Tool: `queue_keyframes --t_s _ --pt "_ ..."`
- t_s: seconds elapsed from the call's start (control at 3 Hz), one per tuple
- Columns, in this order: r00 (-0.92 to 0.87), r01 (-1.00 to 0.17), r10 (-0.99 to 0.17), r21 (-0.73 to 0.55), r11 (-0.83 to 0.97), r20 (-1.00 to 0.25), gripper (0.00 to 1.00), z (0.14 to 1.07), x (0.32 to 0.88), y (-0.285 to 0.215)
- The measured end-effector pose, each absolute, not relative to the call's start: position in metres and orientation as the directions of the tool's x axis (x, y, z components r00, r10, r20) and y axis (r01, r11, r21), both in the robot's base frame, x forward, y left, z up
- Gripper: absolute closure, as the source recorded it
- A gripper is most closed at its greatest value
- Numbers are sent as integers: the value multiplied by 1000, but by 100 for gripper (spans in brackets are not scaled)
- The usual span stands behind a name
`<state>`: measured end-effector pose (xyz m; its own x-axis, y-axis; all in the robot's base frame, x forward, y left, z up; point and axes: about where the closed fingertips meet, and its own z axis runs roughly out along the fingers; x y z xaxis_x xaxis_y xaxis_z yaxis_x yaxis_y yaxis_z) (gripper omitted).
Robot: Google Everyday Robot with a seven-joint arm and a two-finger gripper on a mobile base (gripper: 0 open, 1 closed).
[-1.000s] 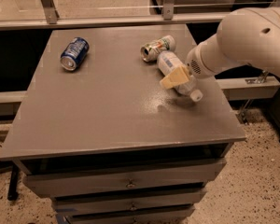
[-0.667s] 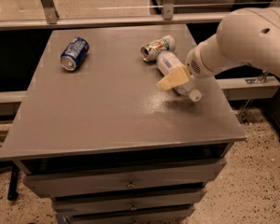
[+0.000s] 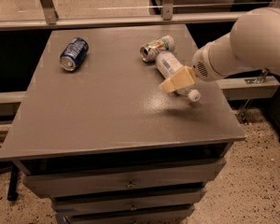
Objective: Move blue plastic bottle near 7up can
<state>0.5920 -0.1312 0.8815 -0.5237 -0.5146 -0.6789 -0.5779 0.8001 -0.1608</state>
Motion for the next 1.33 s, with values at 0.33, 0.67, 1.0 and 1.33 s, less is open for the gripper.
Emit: queue_keyframes --t_s 0.33,0.67,1.0,1.33 --pt "-474 -603 -490 -136 786 -731 0 893 568 -131" --pt "-432 -633 -437 -81 770 -789 0 908 542 -140" --pt "-401 -685 -376 0 729 -835 0 912 514 -152" --pt "-336 -756 -357 24 654 -872 0 912 487 -181"
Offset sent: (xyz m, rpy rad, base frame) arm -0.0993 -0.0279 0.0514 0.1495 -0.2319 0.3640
